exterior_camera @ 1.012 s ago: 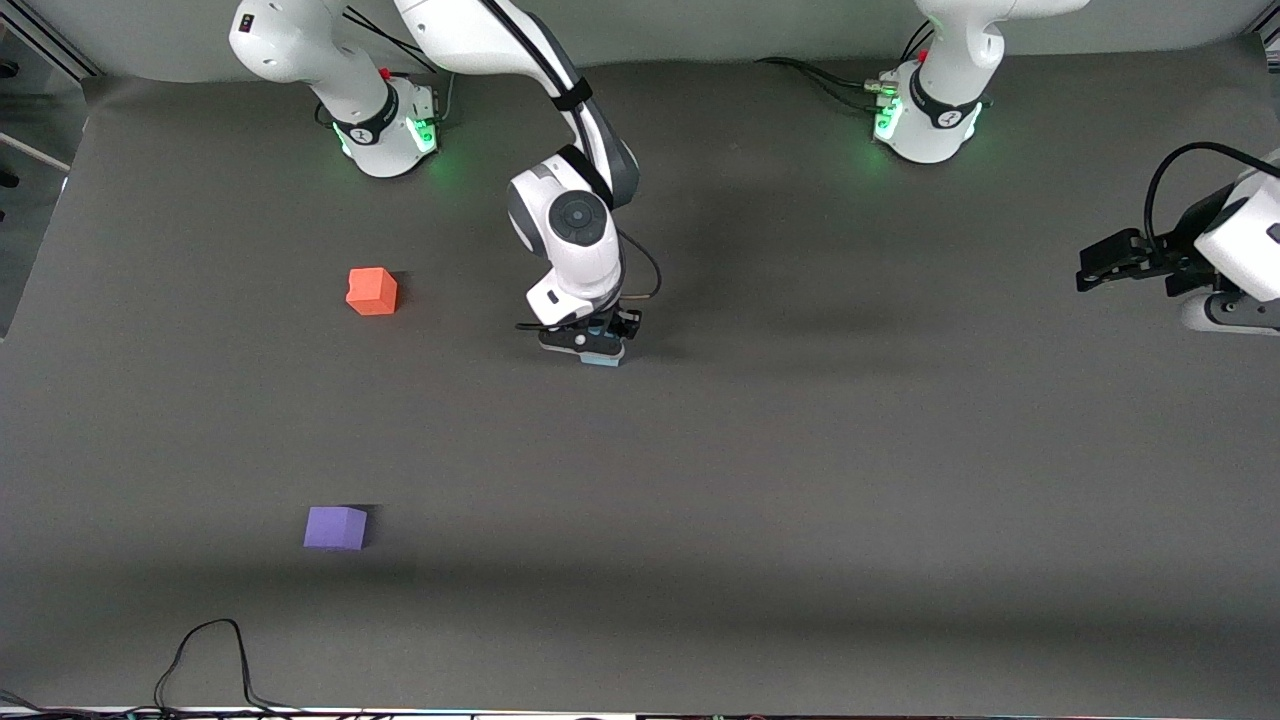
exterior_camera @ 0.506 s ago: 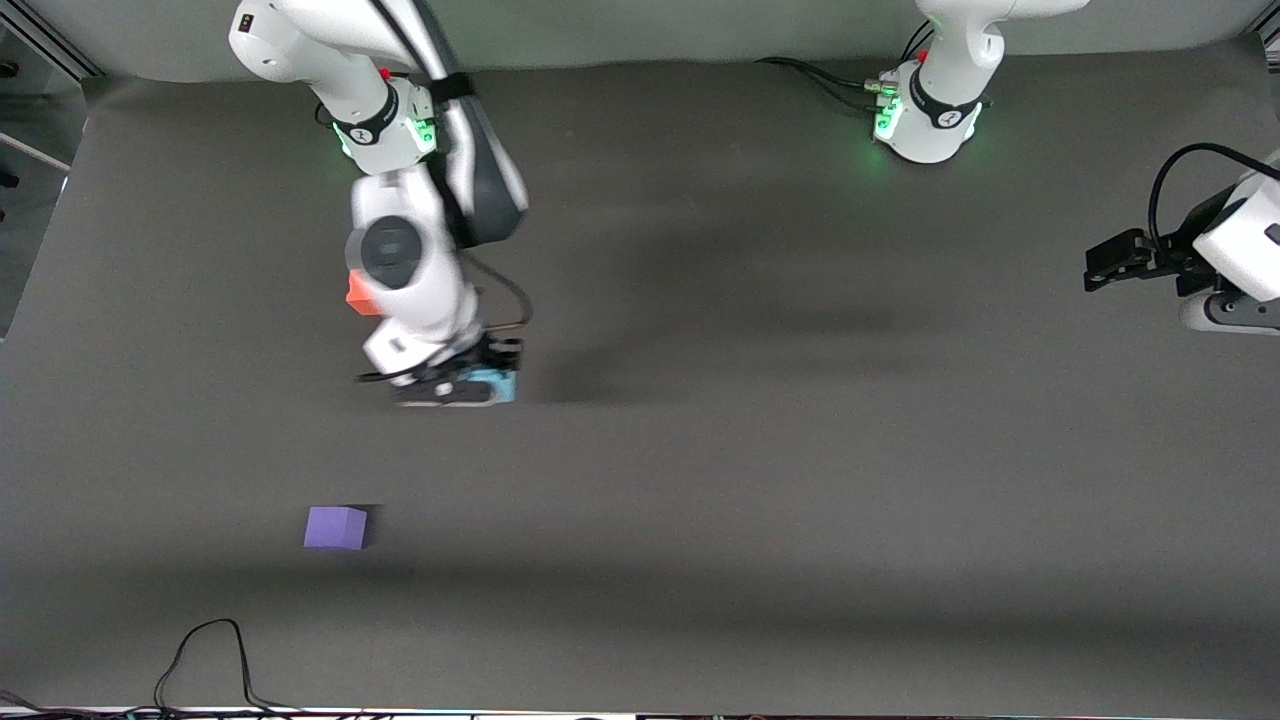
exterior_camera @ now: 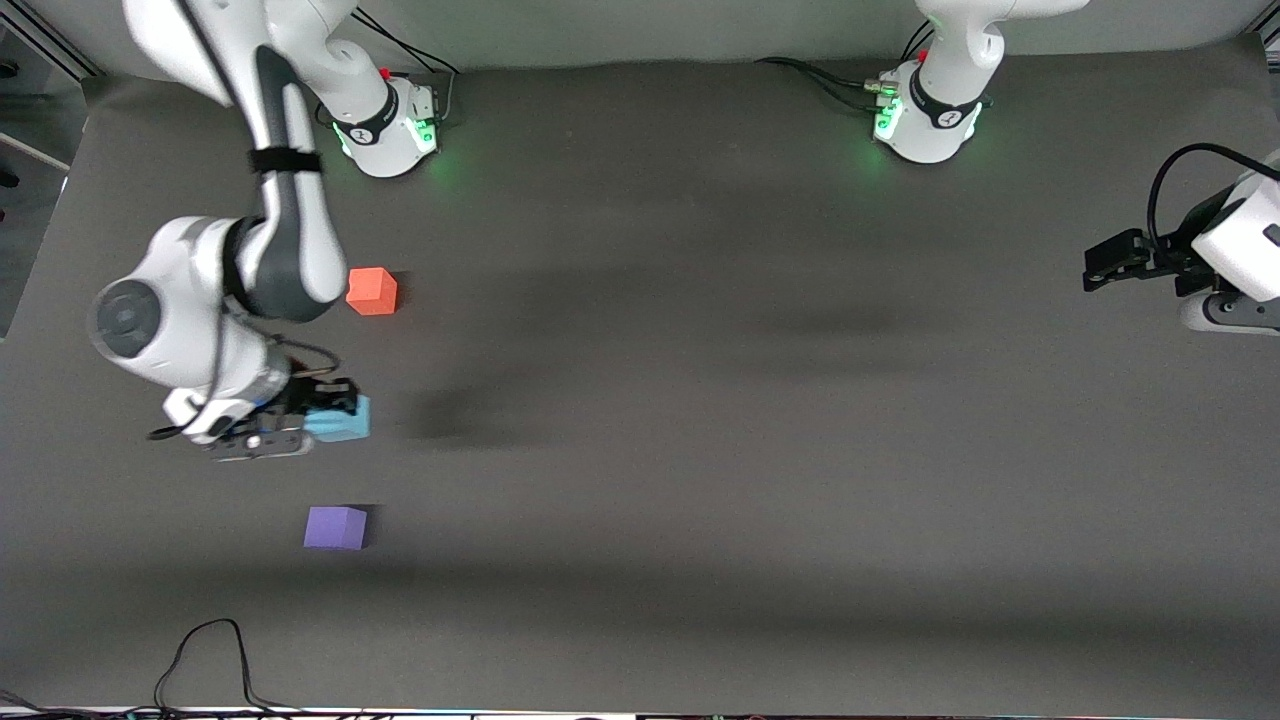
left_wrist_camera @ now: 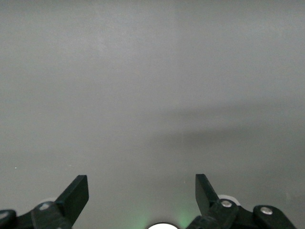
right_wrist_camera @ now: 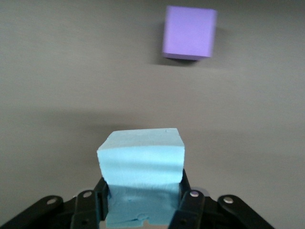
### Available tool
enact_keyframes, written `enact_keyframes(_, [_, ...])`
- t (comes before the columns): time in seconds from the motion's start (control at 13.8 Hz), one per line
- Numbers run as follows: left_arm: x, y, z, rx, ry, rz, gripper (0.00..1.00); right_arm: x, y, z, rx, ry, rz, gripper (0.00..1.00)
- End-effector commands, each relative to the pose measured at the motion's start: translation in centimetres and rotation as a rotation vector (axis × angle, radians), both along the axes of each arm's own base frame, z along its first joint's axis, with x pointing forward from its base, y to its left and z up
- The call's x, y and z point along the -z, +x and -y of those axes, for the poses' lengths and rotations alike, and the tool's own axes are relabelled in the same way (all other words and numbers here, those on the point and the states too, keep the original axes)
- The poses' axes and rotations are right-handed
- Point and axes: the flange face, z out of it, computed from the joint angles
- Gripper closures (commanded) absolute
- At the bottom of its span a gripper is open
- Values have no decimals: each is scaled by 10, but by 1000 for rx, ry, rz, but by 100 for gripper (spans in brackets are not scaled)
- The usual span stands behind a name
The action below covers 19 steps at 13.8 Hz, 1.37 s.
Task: Place blue block between orange and purple blocks
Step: 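Carry the blue block with the right gripper between orange and purple blocks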
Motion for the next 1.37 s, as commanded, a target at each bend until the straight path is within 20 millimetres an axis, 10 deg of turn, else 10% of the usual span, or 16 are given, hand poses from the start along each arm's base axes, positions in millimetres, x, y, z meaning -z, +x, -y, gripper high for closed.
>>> enact_keyframes(0.0, [-3,-1,2,8,-4,-6,0,33,-2,6,-13,-8,5,65])
enact_keyframes(0.72, [-4,1,0,11,-10,10,0,140,-29,12,6,70,-44,62])
enact_keyframes(0.8, [-5,1,0,9,-10,11,0,144,-32,12,13,68,-50,53])
enact_keyframes(0.87, [-5,1,1,11,-12,11,0,146,-32,12,20,66,-53,19])
enact_keyframes(0.94, [-5,1,1,11,-12,13,0,144,-32,13,23,69,-51,0])
enact_keyframes(1.3, [-4,2,0,8,-11,16,0,47,-19,29,61,138,-26,0])
